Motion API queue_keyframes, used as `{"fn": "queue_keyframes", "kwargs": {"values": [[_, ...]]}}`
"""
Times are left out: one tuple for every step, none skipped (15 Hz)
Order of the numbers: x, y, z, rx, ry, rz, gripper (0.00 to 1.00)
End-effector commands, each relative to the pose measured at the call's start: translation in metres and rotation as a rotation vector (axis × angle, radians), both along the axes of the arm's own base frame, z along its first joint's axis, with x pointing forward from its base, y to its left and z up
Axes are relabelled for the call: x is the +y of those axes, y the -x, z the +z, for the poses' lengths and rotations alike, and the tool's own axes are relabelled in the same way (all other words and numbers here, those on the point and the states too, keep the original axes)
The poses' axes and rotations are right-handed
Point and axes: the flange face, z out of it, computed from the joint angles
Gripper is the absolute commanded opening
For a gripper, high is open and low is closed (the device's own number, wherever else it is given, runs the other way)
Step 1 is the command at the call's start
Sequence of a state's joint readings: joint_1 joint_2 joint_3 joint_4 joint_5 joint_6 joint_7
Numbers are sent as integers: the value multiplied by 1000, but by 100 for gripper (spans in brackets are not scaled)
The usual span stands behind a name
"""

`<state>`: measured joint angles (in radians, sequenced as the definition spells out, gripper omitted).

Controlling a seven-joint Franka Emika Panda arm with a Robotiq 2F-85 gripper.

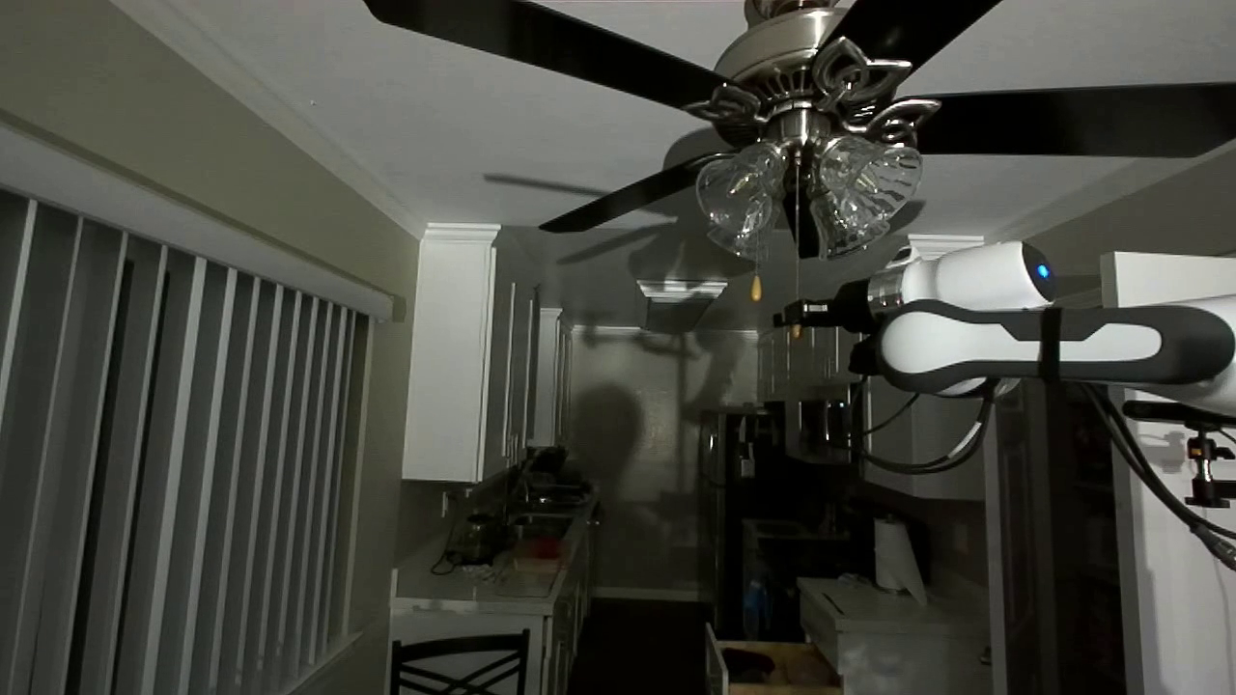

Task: Turn on the light

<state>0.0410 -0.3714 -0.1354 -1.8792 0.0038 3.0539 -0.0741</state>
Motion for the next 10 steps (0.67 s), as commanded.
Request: {"fn": "queue_keyframes", "kwargs": {"values": [[-4,-3,1,-22,-29,-6,7],[-6,-3,-1,-21,-33,-5,5],[-7,-2,-2,-19,-34,-7,3],[-9,-2,-3,-18,-37,-9,2],[-11,-2,-4,-17,-38,-11,1],[-13,-1,-5,-17,-40,-13,4],[-14,-1,-6,-17,-42,-16,4],[-16,-1,-8,-16,-43,-17,4],[-17,-1,-10,-13,-47,-18,4],[-18,-2,-14,-5,-53,-17,4]]}}
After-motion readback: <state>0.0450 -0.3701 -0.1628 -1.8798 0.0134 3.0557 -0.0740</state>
